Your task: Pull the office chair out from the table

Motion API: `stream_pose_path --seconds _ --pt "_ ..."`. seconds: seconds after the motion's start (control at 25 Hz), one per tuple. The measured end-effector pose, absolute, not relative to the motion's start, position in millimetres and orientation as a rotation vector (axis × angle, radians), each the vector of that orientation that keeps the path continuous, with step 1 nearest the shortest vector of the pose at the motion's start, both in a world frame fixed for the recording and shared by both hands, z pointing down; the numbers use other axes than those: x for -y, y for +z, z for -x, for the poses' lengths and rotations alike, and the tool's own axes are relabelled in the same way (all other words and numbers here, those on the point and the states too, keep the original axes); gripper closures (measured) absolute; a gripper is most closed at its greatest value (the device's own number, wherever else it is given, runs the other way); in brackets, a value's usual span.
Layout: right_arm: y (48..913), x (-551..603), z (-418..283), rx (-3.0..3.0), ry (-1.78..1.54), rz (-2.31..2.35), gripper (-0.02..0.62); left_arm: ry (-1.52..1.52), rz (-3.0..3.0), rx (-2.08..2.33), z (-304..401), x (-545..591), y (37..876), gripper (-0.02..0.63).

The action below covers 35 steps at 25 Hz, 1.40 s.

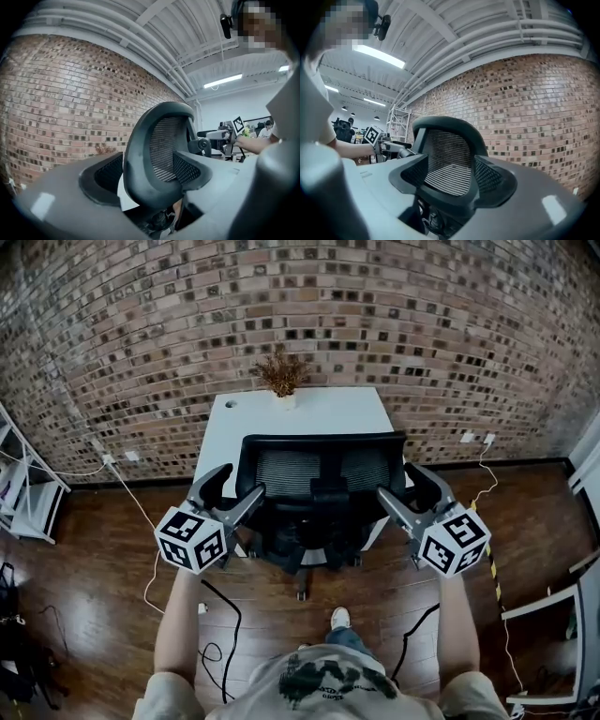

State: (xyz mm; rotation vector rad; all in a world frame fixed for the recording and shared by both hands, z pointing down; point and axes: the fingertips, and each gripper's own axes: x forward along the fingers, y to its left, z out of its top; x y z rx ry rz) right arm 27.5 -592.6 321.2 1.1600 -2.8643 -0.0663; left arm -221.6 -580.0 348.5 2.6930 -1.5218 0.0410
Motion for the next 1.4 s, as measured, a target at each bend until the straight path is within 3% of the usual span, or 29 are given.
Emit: stream_pose_path --seconds 0.44,0.68,0.8,0.92,1.4 --pt "341.4 653.1 -36.3 2.868 0.048 -1.021 0.272 0.109 -2.755 1.307 223.6 617.8 360.3 0.202" --pt "349.7 671.8 -19.5 2.888 0.092 -0.881 0.244 0.146 -2.773 1.179 212.4 632.3 362.8 0.202" --pt "353.4 676.8 -14.1 2.891 0.114 -0.824 0.245 0.162 -2.772 1.143 204.0 634.3 365.1 0.219" --pt "356.2 675.0 -10.4 2.919 0.155 -0.75 0.291 0.146 -2.777 1.099 195.7 627.8 365.0 0.318" --pt "357.9 671.2 -11.2 2.944 0.142 -0.81 0.295 0.117 -2.75 1.154 197.3 623.8 368.2 0.319"
